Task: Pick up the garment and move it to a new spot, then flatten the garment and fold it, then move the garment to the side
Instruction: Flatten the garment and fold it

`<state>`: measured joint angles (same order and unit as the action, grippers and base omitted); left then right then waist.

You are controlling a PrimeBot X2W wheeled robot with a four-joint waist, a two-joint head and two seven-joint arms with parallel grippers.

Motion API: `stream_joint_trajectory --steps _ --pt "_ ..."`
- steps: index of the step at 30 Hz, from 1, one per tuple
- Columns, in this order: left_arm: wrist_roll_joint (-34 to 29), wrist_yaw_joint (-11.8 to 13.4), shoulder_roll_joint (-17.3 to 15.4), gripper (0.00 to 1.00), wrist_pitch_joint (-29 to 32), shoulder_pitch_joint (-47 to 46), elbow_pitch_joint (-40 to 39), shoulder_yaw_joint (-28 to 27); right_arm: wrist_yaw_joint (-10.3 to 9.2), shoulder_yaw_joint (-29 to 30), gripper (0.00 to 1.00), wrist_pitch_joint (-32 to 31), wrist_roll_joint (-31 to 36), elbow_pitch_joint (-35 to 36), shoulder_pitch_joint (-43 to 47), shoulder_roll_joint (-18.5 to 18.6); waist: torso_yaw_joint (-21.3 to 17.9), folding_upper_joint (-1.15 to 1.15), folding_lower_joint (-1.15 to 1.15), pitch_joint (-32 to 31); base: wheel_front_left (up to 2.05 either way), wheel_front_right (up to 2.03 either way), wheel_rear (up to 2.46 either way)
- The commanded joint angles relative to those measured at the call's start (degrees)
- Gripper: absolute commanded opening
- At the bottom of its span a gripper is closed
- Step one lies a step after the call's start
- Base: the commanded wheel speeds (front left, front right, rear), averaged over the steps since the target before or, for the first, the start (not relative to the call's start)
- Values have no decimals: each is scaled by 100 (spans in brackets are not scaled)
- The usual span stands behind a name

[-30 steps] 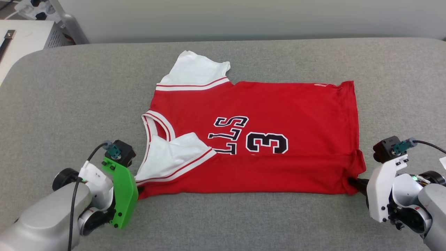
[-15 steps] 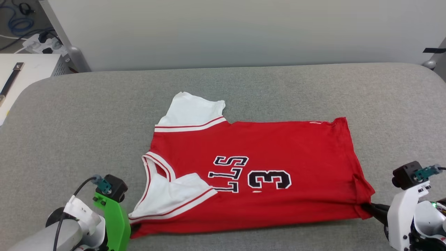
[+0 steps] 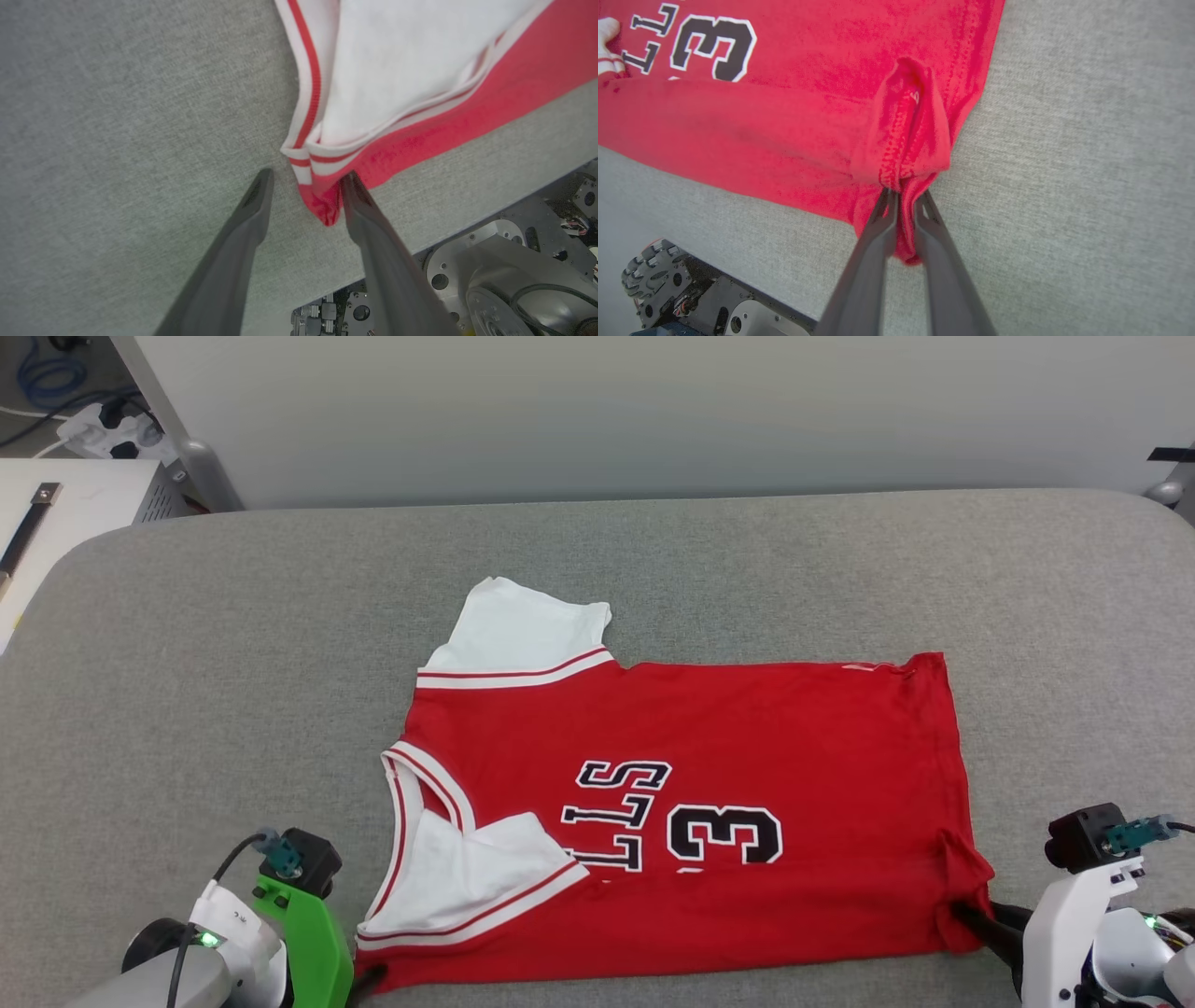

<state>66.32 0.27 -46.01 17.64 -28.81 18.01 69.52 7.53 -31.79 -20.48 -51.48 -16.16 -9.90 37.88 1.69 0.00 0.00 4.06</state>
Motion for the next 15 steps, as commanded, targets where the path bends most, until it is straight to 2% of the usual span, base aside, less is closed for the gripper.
stream_joint_trajectory --steps 1,6,10,15 --pt "-27 -12 -46 100 -32 63 33 -16 -4 107 100 155 75 -4 104 -41 17 0 0 -64 0 0 0" --pt "-106 -84 -327 100 -59 -110 -133 -101 -4 666 100 825 362 135 246 -240 33 0 0 -180 0 0 0" --pt "-277 -93 -520 100 -330 -458 -354 -338 -4 1263 100 1458 802 378 300 -512 1 0 0 -176 0 0 0" --pt "-620 -2 -492 100 -780 -990 -346 -635 -4 1945 100 2052 1578 831 330 -978 -132 0 0 17 0 0 0"
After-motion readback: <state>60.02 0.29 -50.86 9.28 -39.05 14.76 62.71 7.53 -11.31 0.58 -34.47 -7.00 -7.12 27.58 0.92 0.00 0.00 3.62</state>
